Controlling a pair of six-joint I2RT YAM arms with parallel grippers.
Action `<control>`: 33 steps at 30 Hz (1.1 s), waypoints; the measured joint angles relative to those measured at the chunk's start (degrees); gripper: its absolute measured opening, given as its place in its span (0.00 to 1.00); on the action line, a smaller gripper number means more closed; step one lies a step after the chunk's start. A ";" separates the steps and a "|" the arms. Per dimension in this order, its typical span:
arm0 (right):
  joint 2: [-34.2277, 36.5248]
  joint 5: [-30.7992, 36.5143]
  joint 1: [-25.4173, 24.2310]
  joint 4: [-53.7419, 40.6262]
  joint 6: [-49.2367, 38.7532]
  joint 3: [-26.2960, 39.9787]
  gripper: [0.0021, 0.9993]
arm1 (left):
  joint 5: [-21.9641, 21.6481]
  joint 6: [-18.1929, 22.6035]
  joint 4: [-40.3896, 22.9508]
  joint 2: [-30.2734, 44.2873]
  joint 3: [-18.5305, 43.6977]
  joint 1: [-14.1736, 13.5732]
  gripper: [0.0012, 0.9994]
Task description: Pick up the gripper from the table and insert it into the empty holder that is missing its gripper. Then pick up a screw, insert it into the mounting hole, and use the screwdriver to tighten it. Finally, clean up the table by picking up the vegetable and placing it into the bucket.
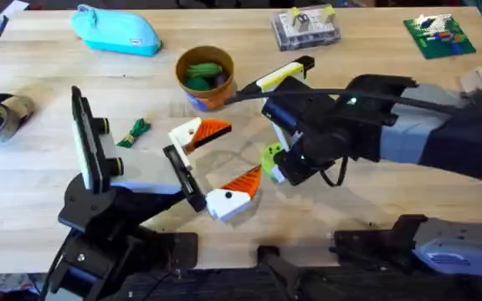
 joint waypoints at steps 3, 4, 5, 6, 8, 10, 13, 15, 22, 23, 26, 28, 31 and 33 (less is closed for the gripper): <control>-0.01 0.00 0.00 0.02 0.00 -0.19 0.20 | 0.00 0.00 0.00 0.00 0.00 0.00 0.99; 0.00 0.00 0.00 0.03 0.00 -0.36 0.20 | 0.00 0.00 0.00 0.00 0.00 0.00 0.99; 0.00 -0.01 0.00 0.03 0.00 -0.54 0.20 | 0.00 0.00 0.00 0.00 0.00 0.00 0.99; -0.01 0.01 0.00 0.02 0.00 -0.71 0.20 | 0.00 0.00 0.00 0.00 0.00 0.00 0.99; -0.01 0.12 0.00 0.16 0.00 -0.82 0.20 | 0.00 0.00 0.00 0.00 0.00 0.00 0.99; -0.01 0.29 0.00 0.20 0.00 -0.84 0.19 | 0.00 0.00 0.00 0.00 0.00 0.00 0.99; -0.01 0.85 0.00 0.20 0.01 -0.86 0.12 | 0.00 0.00 0.00 0.00 0.00 0.00 0.99; -0.01 1.27 0.00 0.19 0.17 -0.86 0.02 | 0.00 0.00 0.00 0.00 0.00 0.00 0.99; -0.01 1.43 -0.06 0.20 0.15 -0.88 0.01 | 0.00 0.00 0.00 0.00 0.00 0.00 0.99; -0.01 1.41 -0.16 0.05 0.15 -0.84 0.01 | 0.00 0.00 0.00 0.00 0.00 0.00 0.99; -0.12 1.34 -0.50 -2.16 0.15 -0.39 0.00 | 0.00 0.00 0.00 0.00 0.00 0.00 0.99; -0.22 1.46 -0.70 -4.86 0.10 1.02 0.00 | 0.00 0.00 0.00 0.00 0.00 0.00 0.99; -0.75 2.32 -0.81 -7.44 -0.09 5.09 0.00 | 0.00 0.00 0.00 0.00 0.00 0.00 0.99; -0.99 2.97 -0.91 -8.67 -0.09 8.51 0.00 | 0.00 0.00 0.00 0.00 0.00 0.00 0.99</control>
